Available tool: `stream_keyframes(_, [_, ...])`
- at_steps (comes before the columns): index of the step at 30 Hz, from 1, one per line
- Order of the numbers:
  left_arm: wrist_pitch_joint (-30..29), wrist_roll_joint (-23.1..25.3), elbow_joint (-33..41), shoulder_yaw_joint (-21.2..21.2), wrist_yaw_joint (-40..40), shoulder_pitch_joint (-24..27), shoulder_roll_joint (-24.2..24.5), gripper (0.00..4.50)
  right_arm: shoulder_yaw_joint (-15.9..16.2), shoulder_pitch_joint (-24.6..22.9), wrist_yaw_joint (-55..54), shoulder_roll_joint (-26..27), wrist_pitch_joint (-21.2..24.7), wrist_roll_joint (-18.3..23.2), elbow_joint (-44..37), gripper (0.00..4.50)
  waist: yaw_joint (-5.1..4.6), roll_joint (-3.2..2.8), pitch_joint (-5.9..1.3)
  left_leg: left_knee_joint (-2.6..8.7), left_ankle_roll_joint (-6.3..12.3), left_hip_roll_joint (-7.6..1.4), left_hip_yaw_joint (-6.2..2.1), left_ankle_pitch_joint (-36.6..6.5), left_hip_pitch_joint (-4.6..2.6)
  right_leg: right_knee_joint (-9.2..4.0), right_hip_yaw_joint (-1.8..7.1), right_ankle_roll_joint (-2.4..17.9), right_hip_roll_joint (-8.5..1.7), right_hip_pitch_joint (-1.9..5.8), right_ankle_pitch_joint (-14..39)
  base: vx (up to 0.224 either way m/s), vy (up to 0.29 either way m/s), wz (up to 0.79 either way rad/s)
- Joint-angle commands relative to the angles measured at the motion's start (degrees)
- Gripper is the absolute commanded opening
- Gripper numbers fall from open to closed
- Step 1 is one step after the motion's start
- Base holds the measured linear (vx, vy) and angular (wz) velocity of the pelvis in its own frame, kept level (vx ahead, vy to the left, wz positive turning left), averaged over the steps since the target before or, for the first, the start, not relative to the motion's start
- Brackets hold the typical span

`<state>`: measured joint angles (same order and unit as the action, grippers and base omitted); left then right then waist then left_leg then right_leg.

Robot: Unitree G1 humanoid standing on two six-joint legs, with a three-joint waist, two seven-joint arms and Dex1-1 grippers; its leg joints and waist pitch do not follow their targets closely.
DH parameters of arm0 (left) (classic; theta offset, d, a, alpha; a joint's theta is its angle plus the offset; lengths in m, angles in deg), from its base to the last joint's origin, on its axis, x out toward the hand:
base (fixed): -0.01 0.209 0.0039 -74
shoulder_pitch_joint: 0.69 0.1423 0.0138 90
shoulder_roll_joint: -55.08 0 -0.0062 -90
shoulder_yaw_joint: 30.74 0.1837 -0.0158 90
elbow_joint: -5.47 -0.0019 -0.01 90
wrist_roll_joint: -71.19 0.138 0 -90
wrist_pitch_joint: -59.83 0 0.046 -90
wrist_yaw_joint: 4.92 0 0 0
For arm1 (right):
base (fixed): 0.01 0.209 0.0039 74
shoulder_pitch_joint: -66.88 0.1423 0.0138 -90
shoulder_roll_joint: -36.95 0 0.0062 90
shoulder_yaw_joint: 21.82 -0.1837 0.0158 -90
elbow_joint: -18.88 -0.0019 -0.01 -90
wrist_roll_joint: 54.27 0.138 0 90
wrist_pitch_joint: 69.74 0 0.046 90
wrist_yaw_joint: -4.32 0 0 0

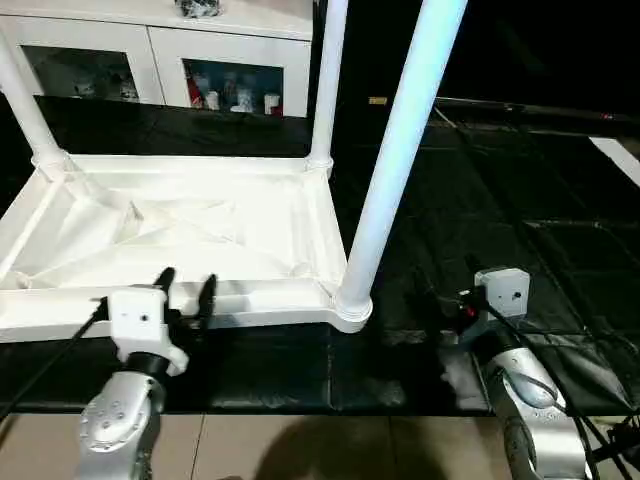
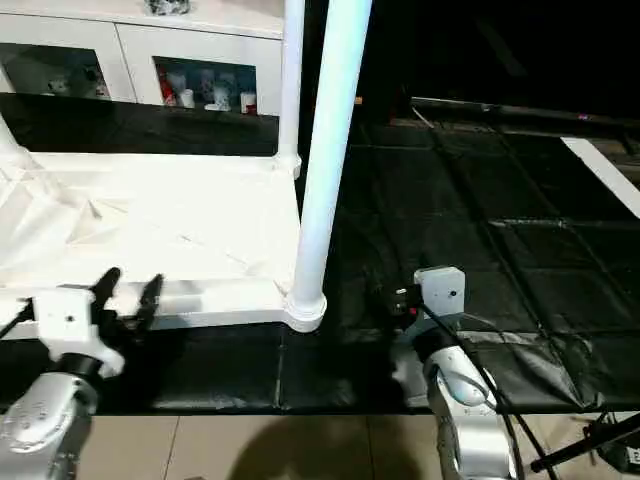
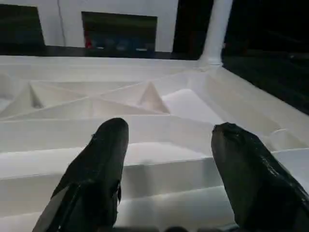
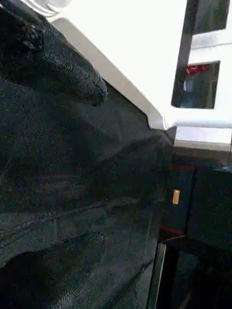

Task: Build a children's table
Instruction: Rotate leg to tighten

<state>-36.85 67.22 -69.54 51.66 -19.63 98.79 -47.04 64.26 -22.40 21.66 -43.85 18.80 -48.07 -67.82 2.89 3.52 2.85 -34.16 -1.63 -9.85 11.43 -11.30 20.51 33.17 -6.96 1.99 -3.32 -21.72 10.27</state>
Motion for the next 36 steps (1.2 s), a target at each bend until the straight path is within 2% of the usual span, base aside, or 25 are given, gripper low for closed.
stream_keyframes(1, [-1.54, 0.25, 2.09, 0.6, 0.86, 0.81, -0.26, 3.12, 0.4, -0.44, 0.83, -1.1, 0.47, -0.29, -0.97, 4.5, -0.13, 1.05, -2.31, 4.7, 0.92, -4.74, -2.63, -17.21, -0.61, -5.27, 4.7, 2.24, -6.41, 1.44, 23.79, 0.0, 0.0, 0.0])
stream_keyframes(2, [-2.45, 0.2, 3.6, 0.69, 1.38, 1.07, -0.38, 3.12, 0.46, -0.98, 1.66, -1.79, 0.69, 0.06, -1.55, 4.5, 0.06, 0.58, -2.29, 4.7, 0.81, -4.8, -2.72, -16.95, -0.69, -5.21, 4.72, 2.04, -6.46, 1.36, 23.85, 0.0, 0.0, 0.0])
stream_keyframes(3, [-2.66, 0.14, 4.08, 0.64, 1.59, 1.22, -0.44, 3.12, 0.48, -1.27, 1.95, -2.02, 0.69, 0.19, -1.71, 4.5, -0.02, 0.91, -2.33, 4.72, 0.6, -4.91, -2.75, -17.03, -0.72, -5.08, 4.69, 1.73, -6.35, 1.37, 23.28, 0.0, 0.0, 0.0])
stream_keyframes(4, [-2.77, -0.19, 4.52, 0.36, 1.83, 1.57, -0.28, 3.12, 0.65, -1.83, 2.19, -2.24, 0.58, 0.37, -1.86, 4.5, 0.0, 0.81, -2.25, 4.81, 0.45, -4.95, -2.79, -17.32, -0.79, -5.18, 4.68, 1.61, -6.26, 1.25, 23.17, 0.0, 0.0, 0.0])
stream_keyframes(7, [-2.93, -0.14, 4.49, 0.34, 1.97, 1.57, -0.08, 3.12, 0.78, -1.9, 2.57, -2.32, 1.13, 0.83, -2.31, 4.5, -0.3, 1.38, -2.23, 4.95, -0.22, -4.89, -2.96, -18.97, -0.84, -5.38, 4.49, 1.15, -6.14, 1.23, 23.26, 0.0, 0.0, 0.0])
stream_keyframes(11, [-4.3, -0.69, 4.9, -0.53, 2.12, 0.34, 0.97, 3.12, 1.94, -1.29, 3.2, -1.46, 2.0, 1.38, -2.16, 4.5, -0.34, 1.55, -2.1, 4.89, -0.57, -4.72, -3.08, -20.53, -0.93, -5.61, 4.52, 0.86, -6.3, 1.11, 24.89, 0.0, 0.0, 0.0])
stream_keyframes(12, [-5.01, -1.34, 5.12, -1.38, 2.35, 0.0, 1.24, 3.12, 2.46, -1.19, 3.01, -1.17, 1.89, 1.06, -1.99, 4.5, -0.33, 1.19, -2.06, 4.93, -0.82, -4.7, -3.15, -21.23, -0.94, -5.81, 4.46, 0.78, -6.31, 1.1, 25.69, 0.0, 0.0, 0.0])
stream_keyframes(13, [-5.3, -1.63, 5.19, -1.72, 2.44, -0.13, 1.37, 3.12, 2.68, -1.14, 2.91, -1.05, 1.86, 0.93, -1.94, 4.5, -0.31, 1.42, -2.05, 4.89, -0.91, -4.7, -3.19, -21.45, -1.0, -5.8, 4.41, 0.75, -6.36, 1.1, 26.07, 0.0, 0.0, 0.0])
stream_keyframes(14, [-5.48, -2.4, 5.16, -2.19, 1.96, -0.45, 1.89, 3.12, 3.11, -1.09, 2.65, -0.68, 1.65, 0.68, -1.83, 4.5, -0.19, 1.03, -2.09, 4.91, -0.97, -4.66, -3.27, -21.13, -1.0, -5.72, 4.42, 0.91, -6.4, 1.14, 25.85, 0.0, 0.0, 0.0])
stream_keyframes(17, [-5.95, -3.3, 4.32, -2.62, 1.91, -1.31, 2.09, 3.12, 3.33, -1.11, 3.31, -0.66, 1.25, 1.17, -1.41, 4.5, -0.14, 0.91, -2.15, 5.05, -1.27, -4.8, -3.29, -21.23, -1.03, -5.46, 4.48, 1.46, -6.2, 1.16, 23.71, 0.0, 0.0, 0.0])
stream_keyframes(18, [-6.07, -3.89, 4.24, -2.6, 1.8, -1.47, 1.77, 3.12, 3.22, -1.06, 3.72, -0.8, 1.12, 1.49, -1.25, 4.5, -0.04, 0.38, -2.22, 5.07, -1.55, -4.86, -3.32, -21.22, -1.1, -5.28, 4.55, 1.89, -6.27, 1.2, 22.53, 0.0, 0.0, 0.0])
stream_keyframes(20, [-6.74, -5.59, 4.52, -1.79, 0.89, -1.55, 0.95, 3.12, 3.05, -0.79, 4.38, -1.61, 1.51, 1.67, -1.47, 4.5, -0.05, 0.35, -2.21, 5.07, -1.74, -4.87, -3.21, -21.48, -1.07, -5.22, 4.57, 2.51, -6.14, 1.29, 21.13, 0.0, 0.0, 0.0])
stream_keyframes(22, [-6.88, -5.53, 4.31, -1.22, 0.75, -1.71, 0.9, 3.12, 2.96, -0.53, 4.59, -2.01, 1.88, 1.74, -1.76, 4.5, 0.1, 0.54, -2.3, 5.06, -1.68, -4.86, -3.15, -20.73, -0.95, -5.04, 4.68, 2.92, -6.18, 1.43, 19.96, 0.0, 0.0, 0.0])
stream_keyframes(23, [-6.32, -5.13, 3.15, -0.02, 0.46, -2.35, 0.64, 3.12, 2.62, 0.17, 5.59, -2.64, 2.48, 2.65, -2.14, 4.5, 0.18, 1.34, -2.25, 5.05, -1.25, -4.84, -3.09, -20.15, -0.85, -5.03, 4.68, 2.85, -6.24, 1.54, 20.22, 0.0, 0.0, 0.0])
stream_keyframes(24, [-6.32, -5.13, 3.15, -0.02, 0.46, -2.35, 0.64, 3.12, 2.62, 0.17, 5.59, -2.64, 2.48, 2.65, -2.14, 4.5, 0.39, 0.96, -2.29, 4.94, -1.0, -4.78, -3.05, -19.57, -0.92, -4.94, 4.74, 2.73, -6.35, 1.55, 20.54, 0.0, 0.0, 0.0])
stream_keyframes(25, [-6.05, -5.0, 2.75, 0.41, 0.4, -2.51, 0.5, 3.12, 2.48, 0.35, 6.01, -2.84, 2.6, 3.04, -2.21, 4.5, 0.42, 0.93, -2.25, 4.93, -0.99, -4.85, -3.05, -19.45, -0.94, -4.98, 4.74, 2.66, -6.36, 1.51, 20.72, 0.0, 0.0, 0.0])
stream_keyframes(26, [-5.94, -4.22, 2.51, 1.04, 0.04, -2.68, 1.06, 3.12, 2.59, 0.69, 6.06, -2.9, 2.67, 2.95, -2.21, 4.5, 0.39, 1.19, -2.2, 4.89, -0.84, -4.84, -2.96, -19.28, -0.95, -5.14, 4.72, 2.39, -6.33, 1.48, 21.31, 0.0, 0.0, 0.0])
stream_keyframes(27, [-6.08, -4.57, 2.48, 1.52, -0.75, -2.65, 1.51, 3.12, 2.91, 1.0, 5.83, -2.95, 2.26, 2.5, -1.91, 4.5, 0.52, 0.44, -2.24, 4.92, -0.98, -4.78, -3.06, -18.96, -1.06, -5.07, 4.72, 2.3, -6.31, 1.45, 21.3, 0.0, 0.0, 0.0])
stream_keyframes(29, [-6.35, -4.96, 1.93, 2.28, -2.15, -3.0, 2.58, 3.12, 3.37, 1.55, 5.59, -2.89, 1.74, 1.89, -1.34, 4.5, 0.33, 0.73, -2.33, 4.97, -1.2, -4.83, -3.08, -18.95, -1.05, -4.98, 4.63, 2.42, -6.16, 1.5, 20.74, 0.0, 0.0, 0.0])
stream_keyframes(30, [-6.58, -5.06, 1.64, 2.64, -2.75, -3.29, 3.06, 3.3, 3.33, 1.75, 5.29, -2.87, 1.65, 1.61, -1.03, 4.5, 0.36, 0.49, -2.3, 5.02, -1.35, -4.86, -3.09, -19.13, -1.08, -4.97, 4.65, 2.57, -6.17, 1.48, 20.52, 0.0, 0.0, 0.0])
stream_keyframes(31, [-7.08, -5.54, 1.59, 2.57, -3.16, -3.71, 3.31, 3.3, 3.13, 1.97, 5.07, -2.64, 1.78, 1.8, -0.96, 4.5, 0.48, -0.83, -2.27, 5.09, -1.75, -4.81, -3.2, -19.62, -1.21, -4.88, 4.7, 2.79, -6.15, 1.4, 20.12, 0.0, 0.0, 0.0])
stream_keyframes(33, [-7.41, -5.91, 1.63, 2.49, -3.39, -3.91, 3.4, 3.49, 2.97, 2.05, 4.92, -2.49, 1.86, 1.97, -0.97, 4.5, 0.13, -0.18, -2.32, 5.09, -2.06, -4.88, -3.12, -20.49, -1.18, -4.92, 4.66, 3.42, -6.07, 1.55, 19.04, 0.0, 0.0, 0.0])
stream_keyframes(34, [-7.75, -6.59, 1.66, 2.4, -3.79, -4.07, 3.38, 3.49, 2.93, 2.12, 4.83, -2.46, 1.89, 1.97, -0.99, 4.5, 0.17, -0.65, -2.32, 5.07, -2.13, -4.84, -3.15, -20.55, -1.19, -4.86, 4.69, 3.68, -6.11, 1.59, 18.74, 0.0, 0.0, 0.0])
stream_keyframes(36, [-7.83, -7.25, 1.17, 2.62, -4.71, -4.53, 3.81, 3.74, 2.9, 2.44, 4.65, -2.54, 2.07, 2.16, -1.07, 4.5, 0.21, -0.36, -2.35, 4.95, -1.64, -4.72, -2.99, -19.89, -1.07, -4.85, 4.76, 4.23, -6.18, 1.71, 18.83, 0.0, 0.0, 0.0])
